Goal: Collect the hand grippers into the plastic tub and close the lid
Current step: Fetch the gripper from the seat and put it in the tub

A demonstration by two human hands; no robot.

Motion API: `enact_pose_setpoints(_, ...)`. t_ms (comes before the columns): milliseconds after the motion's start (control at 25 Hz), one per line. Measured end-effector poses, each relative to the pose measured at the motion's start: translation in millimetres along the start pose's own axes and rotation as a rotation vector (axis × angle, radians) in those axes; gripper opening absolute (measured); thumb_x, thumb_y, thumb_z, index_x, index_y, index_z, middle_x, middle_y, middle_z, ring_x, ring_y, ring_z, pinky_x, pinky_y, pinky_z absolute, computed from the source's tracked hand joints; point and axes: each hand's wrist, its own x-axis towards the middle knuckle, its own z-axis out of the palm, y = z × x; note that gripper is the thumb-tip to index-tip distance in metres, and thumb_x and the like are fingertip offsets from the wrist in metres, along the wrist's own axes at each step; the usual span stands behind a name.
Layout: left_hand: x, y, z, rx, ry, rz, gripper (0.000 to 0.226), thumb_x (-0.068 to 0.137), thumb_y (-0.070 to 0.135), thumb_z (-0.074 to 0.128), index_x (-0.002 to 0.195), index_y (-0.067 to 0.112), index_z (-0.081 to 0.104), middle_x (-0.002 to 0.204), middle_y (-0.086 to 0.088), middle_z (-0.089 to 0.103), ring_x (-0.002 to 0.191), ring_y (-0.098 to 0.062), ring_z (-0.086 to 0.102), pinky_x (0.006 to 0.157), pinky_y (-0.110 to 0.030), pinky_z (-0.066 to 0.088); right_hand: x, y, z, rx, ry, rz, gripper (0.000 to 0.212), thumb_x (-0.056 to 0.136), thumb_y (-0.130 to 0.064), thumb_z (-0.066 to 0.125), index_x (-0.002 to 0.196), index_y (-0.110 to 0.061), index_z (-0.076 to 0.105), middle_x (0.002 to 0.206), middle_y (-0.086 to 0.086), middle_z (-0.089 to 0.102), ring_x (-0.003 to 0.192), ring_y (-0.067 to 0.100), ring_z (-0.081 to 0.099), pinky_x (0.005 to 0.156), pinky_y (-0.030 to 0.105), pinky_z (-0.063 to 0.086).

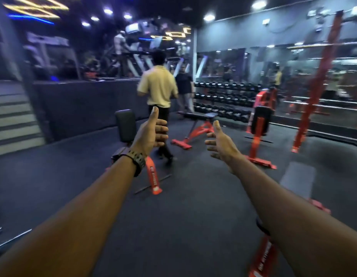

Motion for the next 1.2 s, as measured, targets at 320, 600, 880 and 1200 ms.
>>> enact_pose_setpoints(320, -10.9, 0.8, -162.9, 0.084, 0.445, 0.024, 0.061, 0.094, 0.068, 0.030, 0.100, 0.017, 0.063, 0.107, -0.010, 0.066, 0.095, -0.029, 0.064, 0.091, -0.049, 0.051, 53.8, -14.2, 183.0, 0.034, -0.363, -0.082, 0.064, 0.099, -0.062, 0.030, 0.115, -0.007, 0.058, 0.088, 0.008, 0.057, 0.068, 0.015, 0.050, 0.058, 0.027, 0.040)
enact_pose_setpoints(600, 4.1, -21.5, -199.9, 0.104, 0.653, 0.001, 0.066, 0.095, 0.066, 0.029, 0.117, 0.012, 0.060, 0.115, -0.014, 0.066, 0.105, -0.032, 0.065, 0.095, -0.051, 0.051, 108.8, 5.8, 236.9, 0.032, -0.541, -0.063, 0.073, 0.095, -0.067, 0.032, 0.124, -0.005, 0.056, 0.098, 0.011, 0.056, 0.086, 0.025, 0.050, 0.074, 0.036, 0.042)
enact_pose_setpoints(880, 67.0, -47.3, -168.9, 0.101, 0.644, -0.022, 0.064, 0.096, 0.065, 0.028, 0.114, 0.013, 0.061, 0.119, -0.015, 0.065, 0.108, -0.031, 0.065, 0.096, -0.050, 0.052, 176.3, 29.1, 208.0, -0.032, -0.507, -0.053, 0.074, 0.097, -0.065, 0.028, 0.128, -0.005, 0.056, 0.104, 0.014, 0.061, 0.089, 0.024, 0.055, 0.078, 0.036, 0.051)
enact_pose_setpoints(1200, 171.8, -102.6, -156.1, 0.101, 0.613, -0.046, 0.064, 0.096, 0.065, 0.029, 0.118, 0.014, 0.060, 0.117, -0.012, 0.065, 0.107, -0.027, 0.064, 0.093, -0.046, 0.051, 291.7, 78.9, 206.5, -0.099, -0.451, -0.021, 0.077, 0.090, -0.076, 0.030, 0.119, -0.011, 0.060, 0.094, 0.006, 0.062, 0.081, 0.019, 0.053, 0.070, 0.035, 0.043)
